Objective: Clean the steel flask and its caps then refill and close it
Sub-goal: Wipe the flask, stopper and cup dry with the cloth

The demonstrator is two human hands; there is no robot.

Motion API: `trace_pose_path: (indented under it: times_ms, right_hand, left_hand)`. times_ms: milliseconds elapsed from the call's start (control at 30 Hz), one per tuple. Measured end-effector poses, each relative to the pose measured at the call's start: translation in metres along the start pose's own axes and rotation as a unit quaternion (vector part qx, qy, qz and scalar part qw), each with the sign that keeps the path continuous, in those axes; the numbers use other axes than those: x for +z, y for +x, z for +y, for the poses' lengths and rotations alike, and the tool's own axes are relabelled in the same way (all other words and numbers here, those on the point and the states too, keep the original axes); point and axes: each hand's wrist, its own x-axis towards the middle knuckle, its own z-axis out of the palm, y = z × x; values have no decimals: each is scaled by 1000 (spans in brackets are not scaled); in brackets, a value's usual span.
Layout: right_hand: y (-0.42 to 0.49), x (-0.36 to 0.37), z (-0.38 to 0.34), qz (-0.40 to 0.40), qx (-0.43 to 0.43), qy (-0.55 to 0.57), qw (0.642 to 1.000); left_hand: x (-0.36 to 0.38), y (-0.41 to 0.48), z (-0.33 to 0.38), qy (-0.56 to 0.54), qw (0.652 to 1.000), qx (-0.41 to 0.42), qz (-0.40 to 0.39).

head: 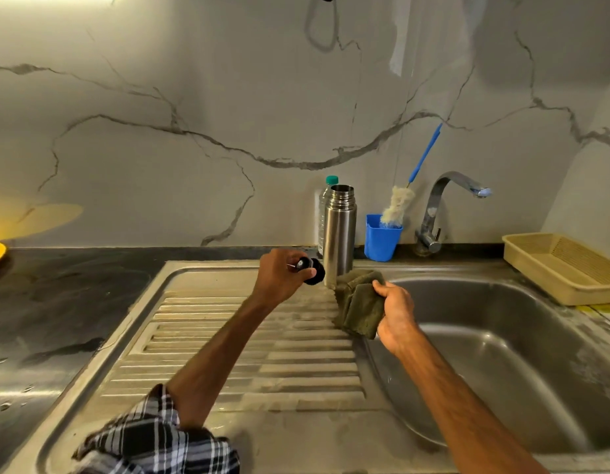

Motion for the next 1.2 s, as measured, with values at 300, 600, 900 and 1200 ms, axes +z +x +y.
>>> trace_pose_path:
  times_ms: [300,600,900,1200]
  right_hand:
    - [12,-5,1,25,3,27,999]
    - [16,-5,2,15,-7,15,1000]
    - [18,-7,1,8,6,16,1000]
    - [9,-18,-13,-13,20,44,999]
  left_hand:
    - [18,61,-21,233,966,49,-103]
    - [28,72,-34,236,960,50,-143]
    - [-3,62,-44,361,908,-19,-211]
    - [-23,32,-41,155,978,-77,-117]
